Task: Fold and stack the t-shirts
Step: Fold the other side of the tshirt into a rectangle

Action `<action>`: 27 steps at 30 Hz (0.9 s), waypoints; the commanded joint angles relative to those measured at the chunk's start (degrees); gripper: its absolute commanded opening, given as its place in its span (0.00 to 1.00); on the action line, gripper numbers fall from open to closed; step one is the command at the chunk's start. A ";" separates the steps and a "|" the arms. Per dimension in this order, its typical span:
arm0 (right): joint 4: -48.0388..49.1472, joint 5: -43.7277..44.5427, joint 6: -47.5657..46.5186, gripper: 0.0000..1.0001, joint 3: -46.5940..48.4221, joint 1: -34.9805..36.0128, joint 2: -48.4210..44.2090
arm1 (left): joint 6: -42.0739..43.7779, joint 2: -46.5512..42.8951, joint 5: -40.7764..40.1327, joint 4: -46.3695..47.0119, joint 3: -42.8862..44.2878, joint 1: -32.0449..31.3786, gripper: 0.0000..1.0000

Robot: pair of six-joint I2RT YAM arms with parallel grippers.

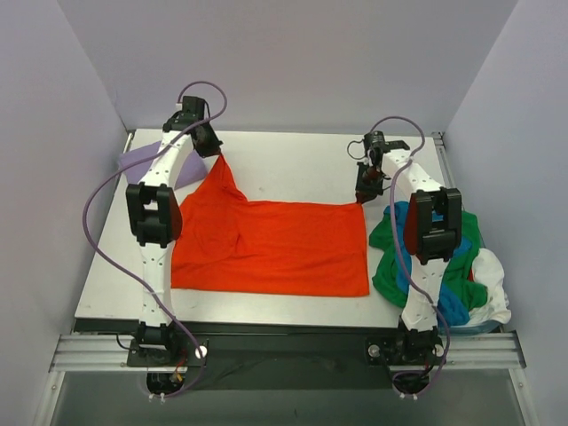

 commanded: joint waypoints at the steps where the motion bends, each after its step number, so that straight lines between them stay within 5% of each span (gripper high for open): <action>1: -5.28 2.16 0.17 0.00 4.95 -0.36 2.24 | 1.43 1.29 2.34 -0.55 4.61 1.42 0.00; 7: -5.55 0.84 -0.62 0.00 7.77 -0.54 1.20 | 3.01 -6.00 1.82 -0.12 -1.96 2.12 0.00; 19: -3.70 -2.32 -4.13 0.00 -1.53 -0.01 -7.68 | -1.46 -33.33 0.68 4.62 -38.14 2.65 0.00; 27: -2.38 -2.68 -4.13 0.00 -8.92 0.87 -12.08 | -6.92 -48.18 0.33 4.90 -54.61 2.56 0.00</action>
